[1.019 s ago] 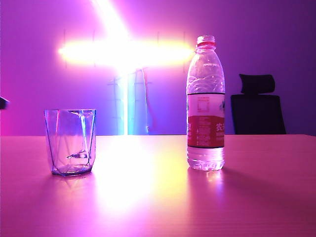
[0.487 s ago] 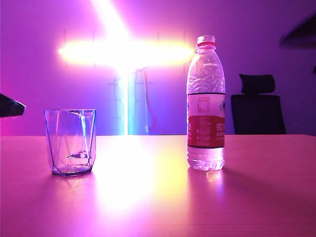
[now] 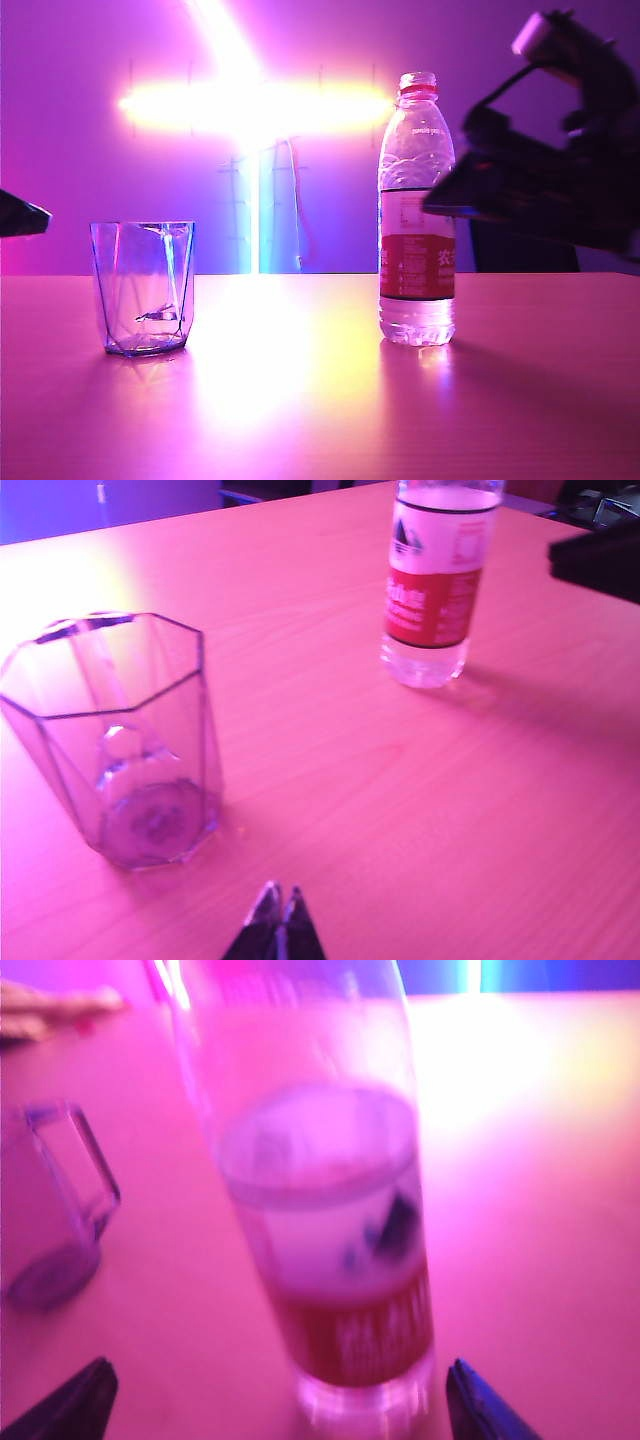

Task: Pick up the mineral water bottle on the table and pour water into the mug until it's half full.

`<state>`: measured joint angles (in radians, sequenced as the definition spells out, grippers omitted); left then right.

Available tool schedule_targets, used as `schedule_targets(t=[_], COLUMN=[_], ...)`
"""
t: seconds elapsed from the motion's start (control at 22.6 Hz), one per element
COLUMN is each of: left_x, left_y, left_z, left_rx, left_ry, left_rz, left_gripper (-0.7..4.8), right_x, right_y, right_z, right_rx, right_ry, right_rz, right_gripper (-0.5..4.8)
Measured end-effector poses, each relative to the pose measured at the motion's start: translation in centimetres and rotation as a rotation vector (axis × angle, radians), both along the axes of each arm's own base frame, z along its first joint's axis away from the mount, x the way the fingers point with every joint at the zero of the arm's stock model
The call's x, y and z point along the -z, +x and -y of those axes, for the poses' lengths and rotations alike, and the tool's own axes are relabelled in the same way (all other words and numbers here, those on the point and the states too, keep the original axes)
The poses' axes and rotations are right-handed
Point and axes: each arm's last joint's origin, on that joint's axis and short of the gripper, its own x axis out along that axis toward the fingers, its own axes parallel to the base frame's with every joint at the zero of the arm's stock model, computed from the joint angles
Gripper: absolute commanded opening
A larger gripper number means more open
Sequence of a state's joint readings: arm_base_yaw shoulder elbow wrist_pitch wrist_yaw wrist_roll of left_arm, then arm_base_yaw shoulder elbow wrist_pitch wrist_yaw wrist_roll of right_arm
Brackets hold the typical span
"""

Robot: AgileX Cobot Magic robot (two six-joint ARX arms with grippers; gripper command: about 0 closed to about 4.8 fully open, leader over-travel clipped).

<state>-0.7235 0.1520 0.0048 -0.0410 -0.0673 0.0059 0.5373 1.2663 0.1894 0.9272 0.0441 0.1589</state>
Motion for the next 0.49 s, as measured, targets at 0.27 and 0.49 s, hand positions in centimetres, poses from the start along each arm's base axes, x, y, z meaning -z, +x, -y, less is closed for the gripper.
schedule_targets(t=[0.27, 0.49], left_x=[0.0, 0.0], left_y=[0.0, 0.0], left_z=[0.0, 0.0], left_rx=[-0.001, -0.001], left_ry=[0.0, 0.0], left_rz=[0.0, 0.0], left_gripper=[-0.02, -0.02], right_x=[1.1, 1.5], right_y=[4.5, 6.2], right_z=[-1.9, -2.7], right_rx=[0.025, -0.008], right_ry=[0.034, 0.03], right_rz=[0.07, 0.06], right_gripper=[4.79, 4.79])
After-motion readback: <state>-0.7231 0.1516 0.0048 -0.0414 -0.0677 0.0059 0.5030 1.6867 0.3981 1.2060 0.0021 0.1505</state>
